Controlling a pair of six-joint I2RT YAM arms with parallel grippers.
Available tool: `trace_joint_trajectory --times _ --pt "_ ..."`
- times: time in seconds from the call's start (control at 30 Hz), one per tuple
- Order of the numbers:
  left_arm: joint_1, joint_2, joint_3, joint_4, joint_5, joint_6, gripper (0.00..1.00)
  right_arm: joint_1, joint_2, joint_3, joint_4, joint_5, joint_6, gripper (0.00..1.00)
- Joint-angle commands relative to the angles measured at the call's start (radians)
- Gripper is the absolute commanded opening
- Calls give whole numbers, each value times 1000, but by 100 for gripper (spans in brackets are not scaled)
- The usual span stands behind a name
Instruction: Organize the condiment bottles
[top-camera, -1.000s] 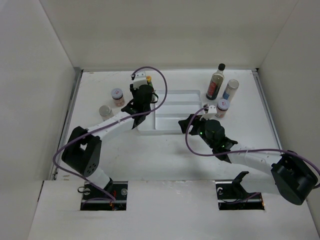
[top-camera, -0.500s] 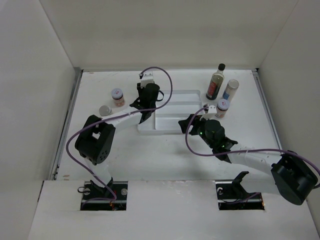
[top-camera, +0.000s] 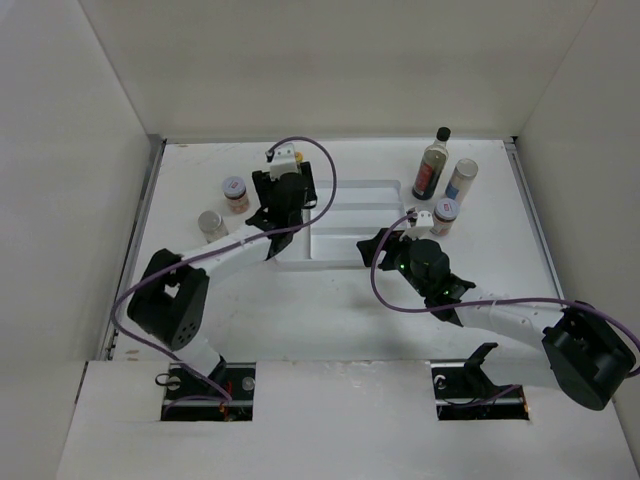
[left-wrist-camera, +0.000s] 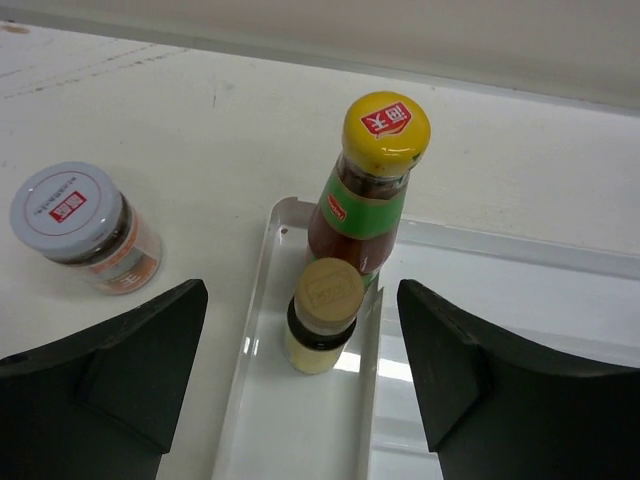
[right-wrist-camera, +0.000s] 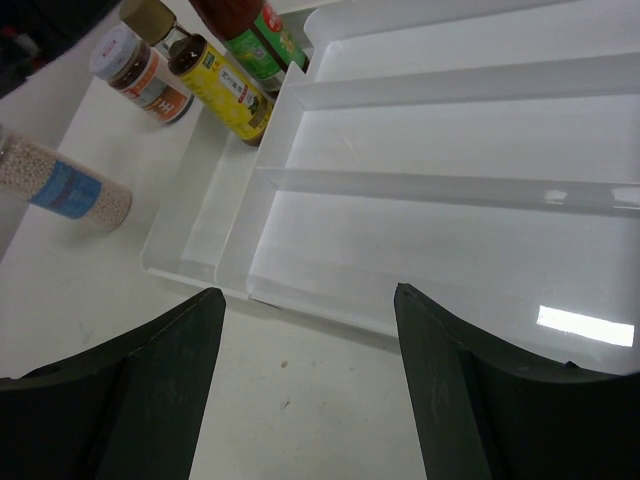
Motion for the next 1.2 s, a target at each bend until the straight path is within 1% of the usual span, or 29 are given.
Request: trace_joint_trajectory --times 0.0,0.13,0.23,0.4,0.47,0.6,0.73,0.87,1.03,1.17 --pt "-11 -165 -53 70 -31 -4 77 -1 -12 19 37 7 -13 75" --pt "-9 -320 -171 62 -95 -16 78 -1 -9 14 43 7 -10 75" --pt "29 -443 -266 25 -144 -45 77 -1 -12 19 37 7 -13 75" --pt "176 -587 -337 -176 -143 -142 77 -1 -6 23 35 7 -13 75" --pt "228 -609 -357 -203 -146 -163 77 -1 -15 23 35 7 -13 76" --pt "279 -555 -360 -199 -141 -185 78 -1 -4 23 31 7 -13 75" --pt "310 -476 -342 -190 -94 -194 77 -1 -6 22 37 7 -13 76" --pt "334 -440 -355 -173 -75 -217 76 -1 -7 28 26 7 -14 76" --pt "356 -402 -356 -142 -66 -251 68 -1 7 31 23 7 -16 76" --pt "386 -353 -343 -125 3 -269 58 -1 7 28 26 7 -16 76"
